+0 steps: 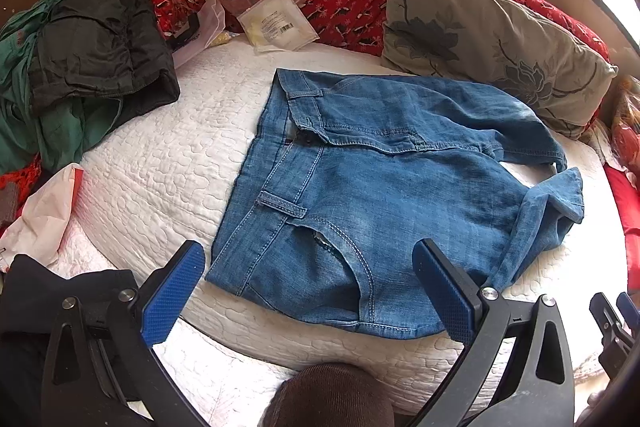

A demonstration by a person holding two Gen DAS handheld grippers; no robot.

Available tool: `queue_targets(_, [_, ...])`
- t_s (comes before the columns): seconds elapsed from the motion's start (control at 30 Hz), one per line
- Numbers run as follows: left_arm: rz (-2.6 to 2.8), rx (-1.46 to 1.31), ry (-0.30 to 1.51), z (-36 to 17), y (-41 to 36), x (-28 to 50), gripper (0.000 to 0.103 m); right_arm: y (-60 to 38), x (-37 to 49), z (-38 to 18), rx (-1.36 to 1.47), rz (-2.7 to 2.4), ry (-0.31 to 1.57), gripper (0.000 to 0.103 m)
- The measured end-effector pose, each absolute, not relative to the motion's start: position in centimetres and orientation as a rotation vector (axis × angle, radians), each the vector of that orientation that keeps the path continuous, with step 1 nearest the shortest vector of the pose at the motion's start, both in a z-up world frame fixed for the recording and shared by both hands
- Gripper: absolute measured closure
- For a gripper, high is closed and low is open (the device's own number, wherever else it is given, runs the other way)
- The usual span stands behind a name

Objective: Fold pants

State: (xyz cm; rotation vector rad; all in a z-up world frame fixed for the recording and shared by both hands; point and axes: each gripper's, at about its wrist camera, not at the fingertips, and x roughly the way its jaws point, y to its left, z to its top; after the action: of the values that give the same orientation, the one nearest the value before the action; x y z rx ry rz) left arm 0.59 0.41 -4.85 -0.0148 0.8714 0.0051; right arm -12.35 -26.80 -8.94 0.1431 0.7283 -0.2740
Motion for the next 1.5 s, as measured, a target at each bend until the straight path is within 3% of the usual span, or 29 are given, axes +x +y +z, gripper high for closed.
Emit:
queue_targets(0.97, [0.051,-0.028,0.948,-6.2,0.7,5.4,0.0,-34.6,-9.6,-8.8,0.224,-0.369,0.753,0.004])
queue_targets(1.5, [0.036,-0.208,1.257,-9.9,8.5,16.2,0.0,-42.1,3.2,-11.2,0.31,-0.281,0.93,0.004])
